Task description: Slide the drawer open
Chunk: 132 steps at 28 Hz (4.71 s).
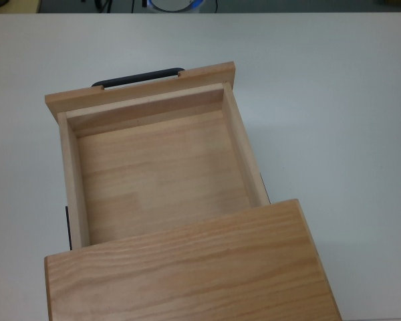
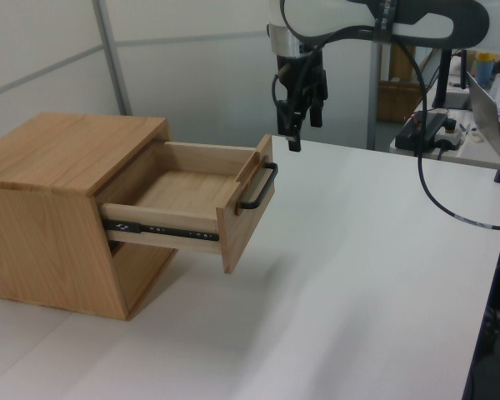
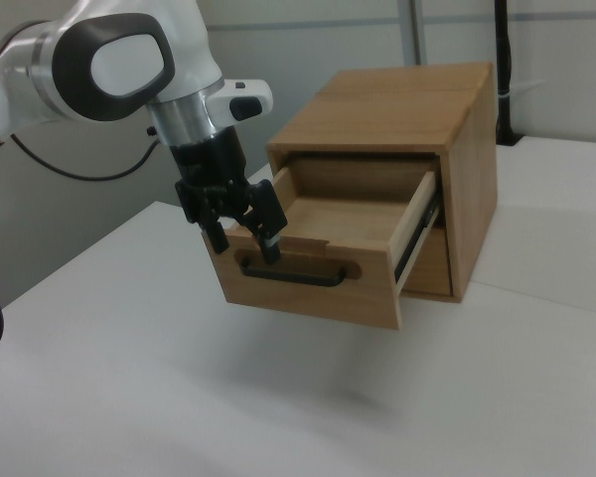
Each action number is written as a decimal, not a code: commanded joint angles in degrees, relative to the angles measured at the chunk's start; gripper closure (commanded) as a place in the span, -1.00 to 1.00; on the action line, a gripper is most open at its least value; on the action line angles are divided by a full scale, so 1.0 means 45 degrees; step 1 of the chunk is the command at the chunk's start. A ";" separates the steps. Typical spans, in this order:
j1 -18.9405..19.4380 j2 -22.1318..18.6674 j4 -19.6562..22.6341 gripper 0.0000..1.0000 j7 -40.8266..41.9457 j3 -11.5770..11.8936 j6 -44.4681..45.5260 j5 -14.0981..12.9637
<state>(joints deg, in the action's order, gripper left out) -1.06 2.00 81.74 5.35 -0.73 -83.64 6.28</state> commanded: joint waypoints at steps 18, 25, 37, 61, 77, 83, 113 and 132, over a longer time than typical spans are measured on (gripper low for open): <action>0.0119 0.0103 -0.0097 -1.00 0.0237 -0.0073 0.0539 0.0069; 0.0430 0.0162 -0.0097 -1.00 0.0217 -0.0014 0.0461 0.0050; 0.0451 0.0201 -0.0117 -1.00 -0.0484 0.0142 0.0246 -0.0809; 0.0334 0.0299 -0.0273 -1.00 -0.1189 0.0025 0.0012 -0.0751; 0.0392 0.0260 -0.0273 -1.00 -0.1248 -0.0034 0.0031 -0.0751; 0.0451 0.0260 -0.0273 -1.00 -0.1267 -0.0053 0.0031 -0.0731; 0.0431 0.0221 -0.0293 -1.00 -0.1346 -0.0053 0.0090 -0.0751; 0.0431 0.0201 -0.0273 -1.00 -0.1365 -0.0034 0.0089 -0.0751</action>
<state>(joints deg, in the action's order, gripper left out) 0.46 2.71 81.30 0.38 -1.23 -82.85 3.76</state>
